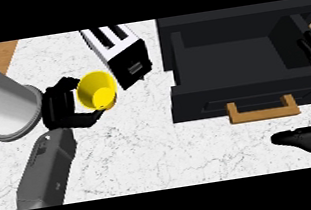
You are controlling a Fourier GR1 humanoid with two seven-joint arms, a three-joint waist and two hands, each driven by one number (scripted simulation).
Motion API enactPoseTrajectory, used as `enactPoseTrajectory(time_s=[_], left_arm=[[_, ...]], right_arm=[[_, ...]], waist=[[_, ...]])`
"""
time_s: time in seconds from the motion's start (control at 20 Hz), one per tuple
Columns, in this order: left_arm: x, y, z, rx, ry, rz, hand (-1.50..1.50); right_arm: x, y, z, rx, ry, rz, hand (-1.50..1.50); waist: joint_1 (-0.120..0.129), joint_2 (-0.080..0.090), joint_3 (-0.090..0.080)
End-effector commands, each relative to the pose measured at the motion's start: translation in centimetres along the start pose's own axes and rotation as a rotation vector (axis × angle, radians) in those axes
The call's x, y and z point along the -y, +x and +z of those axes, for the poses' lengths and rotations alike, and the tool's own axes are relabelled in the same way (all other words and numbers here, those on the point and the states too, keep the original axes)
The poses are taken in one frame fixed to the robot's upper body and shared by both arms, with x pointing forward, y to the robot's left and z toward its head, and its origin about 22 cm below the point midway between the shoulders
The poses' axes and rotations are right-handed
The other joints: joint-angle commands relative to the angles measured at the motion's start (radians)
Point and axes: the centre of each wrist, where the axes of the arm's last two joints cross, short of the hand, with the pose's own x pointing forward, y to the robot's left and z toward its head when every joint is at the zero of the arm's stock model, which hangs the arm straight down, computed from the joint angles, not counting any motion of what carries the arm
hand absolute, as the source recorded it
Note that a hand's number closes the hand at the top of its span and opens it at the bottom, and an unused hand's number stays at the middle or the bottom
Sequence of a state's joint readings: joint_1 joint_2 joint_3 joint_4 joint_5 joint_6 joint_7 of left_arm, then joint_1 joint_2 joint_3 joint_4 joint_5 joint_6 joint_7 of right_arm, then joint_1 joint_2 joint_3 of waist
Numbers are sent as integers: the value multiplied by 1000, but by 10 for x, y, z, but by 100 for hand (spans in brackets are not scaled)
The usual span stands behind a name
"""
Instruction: Pick up the cup, place it into the drawer and close the drawer
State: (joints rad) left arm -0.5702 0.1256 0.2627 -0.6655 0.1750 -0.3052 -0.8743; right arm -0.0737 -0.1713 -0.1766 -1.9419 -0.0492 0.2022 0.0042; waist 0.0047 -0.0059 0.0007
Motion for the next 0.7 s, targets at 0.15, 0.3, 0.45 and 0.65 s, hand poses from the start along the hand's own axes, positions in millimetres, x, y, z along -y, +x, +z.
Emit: enactPoseTrajectory(time_s=[0.15,0.3,0.45,0.65], left_arm=[[83,34,-61,70,-131,-7,150],[105,56,-94,60,-163,-15,150],[136,77,-111,60,-189,-47,150],[178,88,-131,31,-213,-82,150]], right_arm=[[0,-2,3,-23,-18,11,-150],[16,-12,8,-17,-6,12,-150],[-6,3,22,-16,-19,-13,-150],[3,-4,6,-4,-4,-8,-150]], waist=[[8,-4,1],[-2,1,0],[-8,-2,0],[-15,4,0]])
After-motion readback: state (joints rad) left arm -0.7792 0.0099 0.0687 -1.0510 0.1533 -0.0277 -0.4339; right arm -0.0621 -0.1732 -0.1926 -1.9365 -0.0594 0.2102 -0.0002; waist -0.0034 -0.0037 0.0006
